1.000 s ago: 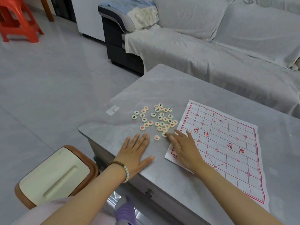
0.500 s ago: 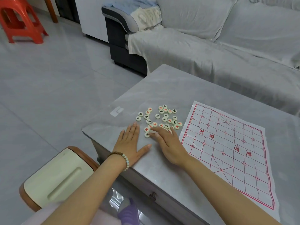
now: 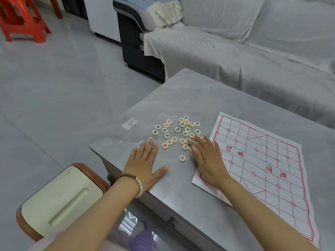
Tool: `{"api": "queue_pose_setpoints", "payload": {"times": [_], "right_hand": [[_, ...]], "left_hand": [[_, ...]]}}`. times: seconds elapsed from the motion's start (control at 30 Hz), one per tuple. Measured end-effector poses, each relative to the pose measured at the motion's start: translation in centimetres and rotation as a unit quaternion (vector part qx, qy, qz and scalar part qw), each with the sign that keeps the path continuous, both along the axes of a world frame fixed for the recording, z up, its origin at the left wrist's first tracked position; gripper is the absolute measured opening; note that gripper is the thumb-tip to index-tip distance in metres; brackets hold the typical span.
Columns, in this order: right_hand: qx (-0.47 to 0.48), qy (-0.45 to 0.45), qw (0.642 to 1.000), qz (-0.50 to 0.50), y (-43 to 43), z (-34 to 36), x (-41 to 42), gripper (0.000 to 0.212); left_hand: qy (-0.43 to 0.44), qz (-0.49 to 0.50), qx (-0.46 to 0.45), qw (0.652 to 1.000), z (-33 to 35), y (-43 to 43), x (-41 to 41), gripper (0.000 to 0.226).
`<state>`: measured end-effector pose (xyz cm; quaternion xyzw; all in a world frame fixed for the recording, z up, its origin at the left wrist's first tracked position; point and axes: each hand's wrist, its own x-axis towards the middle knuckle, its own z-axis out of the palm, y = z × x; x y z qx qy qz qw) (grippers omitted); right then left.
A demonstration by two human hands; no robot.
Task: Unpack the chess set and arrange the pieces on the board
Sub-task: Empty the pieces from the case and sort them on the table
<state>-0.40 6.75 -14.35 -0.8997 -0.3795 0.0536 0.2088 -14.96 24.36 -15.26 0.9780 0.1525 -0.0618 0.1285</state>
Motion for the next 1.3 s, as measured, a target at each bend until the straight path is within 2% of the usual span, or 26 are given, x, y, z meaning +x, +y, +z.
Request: {"api": "queue_pose_setpoints", "payload": {"times": [0.1, 0.2, 0.27, 0.33, 0.43, 0.53, 0.67, 0.8, 0.9, 1.07, 1.2, 1.3], "right_hand": [[-0.034, -0.018, 0.999, 0.007, 0.3, 0.0, 0.5, 0.053], [-0.061, -0.029, 0.998, 0.005, 1.1, 0.3, 1.0, 0.050], [-0.073, -0.029, 0.997, 0.004, 1.7, 0.3, 1.3, 0.049], [-0.078, -0.024, 0.997, -0.001, 2.4, 0.4, 1.6, 0.048], [-0.073, -0.008, 0.997, -0.003, 3.4, 0.4, 2.0, 0.048], [-0.069, 0.014, 0.997, 0.019, 4.9, 0.5, 2.3, 0.047], [-0.052, 0.029, 0.997, 0.056, 6.0, 0.6, 2.7, 0.047], [-0.064, 0.006, 0.996, 0.054, 5.1, 0.7, 3.7, 0.059], [-0.101, -0.005, 0.991, 0.083, 4.7, 0.6, 3.7, 0.055], [-0.090, 0.006, 0.989, 0.121, 5.7, 0.9, 2.7, 0.050], [-0.056, -0.002, 0.992, 0.109, 6.7, 1.0, 2.9, 0.065], [-0.076, 0.018, 0.993, 0.092, 7.2, 1.1, 3.0, 0.052]], "left_hand": [[-0.002, 0.008, -0.010, 1.000, 0.2, 1.3, 0.9, 0.106], [-0.001, 0.025, -0.027, 0.999, 0.6, 2.5, 2.1, 0.086], [-0.008, 0.023, -0.033, 0.999, 0.5, 2.9, 2.9, 0.089], [-0.015, 0.018, -0.040, 0.999, 0.5, 3.0, 3.5, 0.090], [-0.020, 0.010, -0.052, 0.998, 0.6, 2.6, 4.3, 0.072], [-0.034, 0.001, -0.062, 0.998, 0.7, 2.4, 4.9, 0.068], [-0.053, -0.007, -0.046, 0.998, 0.6, 2.3, 5.3, 0.089], [-0.057, -0.031, -0.008, 0.998, 0.7, 1.8, 5.3, 0.109], [-0.046, -0.016, -0.005, 0.999, 0.4, 1.8, 5.5, 0.113], [-0.033, 0.019, -0.009, 0.999, 0.5, 2.7, 5.2, 0.113], [-0.038, 0.036, -0.024, 0.998, 0.6, 3.6, 4.8, 0.113], [-0.045, 0.042, -0.029, 0.998, 0.6, 3.8, 4.7, 0.114]]}}
